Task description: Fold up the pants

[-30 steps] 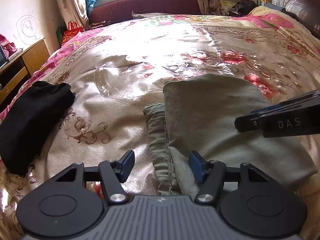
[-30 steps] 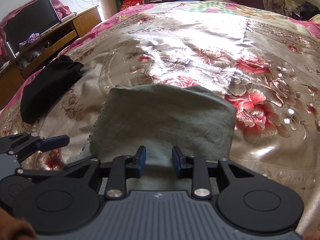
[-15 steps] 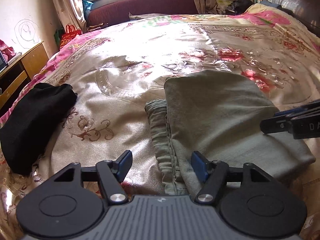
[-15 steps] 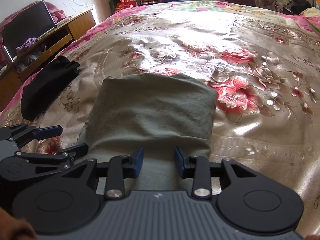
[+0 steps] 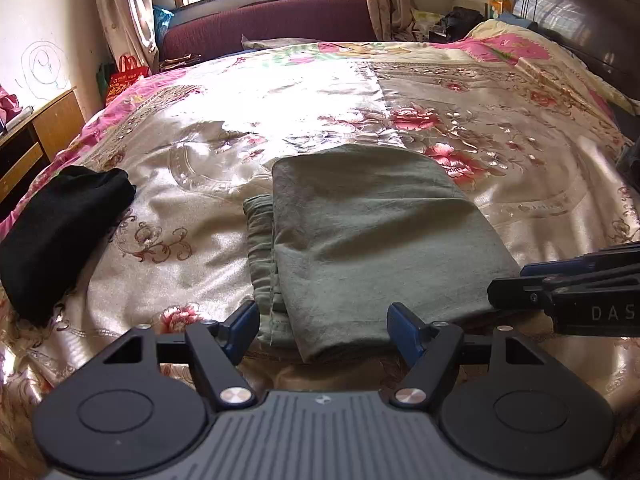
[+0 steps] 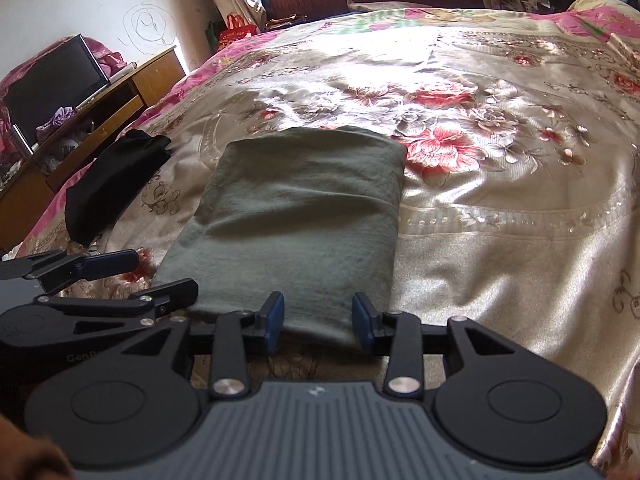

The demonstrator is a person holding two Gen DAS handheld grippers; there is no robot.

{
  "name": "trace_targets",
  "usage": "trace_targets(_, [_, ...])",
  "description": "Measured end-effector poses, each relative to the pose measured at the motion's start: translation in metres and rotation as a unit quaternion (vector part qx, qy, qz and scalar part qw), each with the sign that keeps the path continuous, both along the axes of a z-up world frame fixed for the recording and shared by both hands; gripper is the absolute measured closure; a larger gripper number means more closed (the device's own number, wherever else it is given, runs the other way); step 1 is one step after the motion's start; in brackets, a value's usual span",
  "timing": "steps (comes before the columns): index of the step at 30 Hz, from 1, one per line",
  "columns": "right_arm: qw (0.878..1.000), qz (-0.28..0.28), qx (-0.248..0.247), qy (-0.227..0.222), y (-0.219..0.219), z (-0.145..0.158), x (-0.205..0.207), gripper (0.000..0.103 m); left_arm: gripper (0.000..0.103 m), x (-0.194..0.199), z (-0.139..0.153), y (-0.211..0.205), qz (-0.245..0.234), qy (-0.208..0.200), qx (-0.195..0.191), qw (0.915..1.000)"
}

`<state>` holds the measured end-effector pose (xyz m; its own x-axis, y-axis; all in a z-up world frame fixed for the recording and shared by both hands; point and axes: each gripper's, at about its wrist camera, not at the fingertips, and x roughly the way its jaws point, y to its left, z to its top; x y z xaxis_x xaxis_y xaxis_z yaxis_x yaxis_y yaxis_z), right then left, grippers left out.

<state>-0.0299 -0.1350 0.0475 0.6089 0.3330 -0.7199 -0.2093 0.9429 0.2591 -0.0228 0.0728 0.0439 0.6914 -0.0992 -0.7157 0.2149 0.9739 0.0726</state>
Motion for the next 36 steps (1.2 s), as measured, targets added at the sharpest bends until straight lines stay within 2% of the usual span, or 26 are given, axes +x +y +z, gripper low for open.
trace_targets(6, [1.000, -0.001, 0.013, 0.005, 0.000, 0.001, -0.021, 0.064, 0.015, -0.019, 0.002, -0.001, 0.009, -0.001, -0.013, 0.9999])
trace_targets(14, [1.000, -0.001, 0.019, 0.024, 0.004, -0.007, -0.041, 0.064, 0.007, -0.039, 0.003, -0.015, 0.006, -0.009, 0.018, 0.9998])
trace_targets(20, [0.999, -0.008, 0.022, 0.021, 0.001, -0.005, -0.049, 0.064, 0.007, -0.045, 0.004, -0.016, 0.008, -0.008, 0.017, 0.9998])
trace_targets(28, [1.000, -0.006, 0.019, 0.024, 0.003, -0.006, -0.052, 0.064, 0.007, -0.049, 0.004, -0.022, 0.013, -0.012, 0.046, 0.9988])
trace_targets(36, [0.999, -0.006, 0.022, 0.026, 0.003, -0.006, -0.052, 0.064, 0.007, -0.049, 0.004, -0.021, 0.013, -0.012, 0.046, 0.9988])
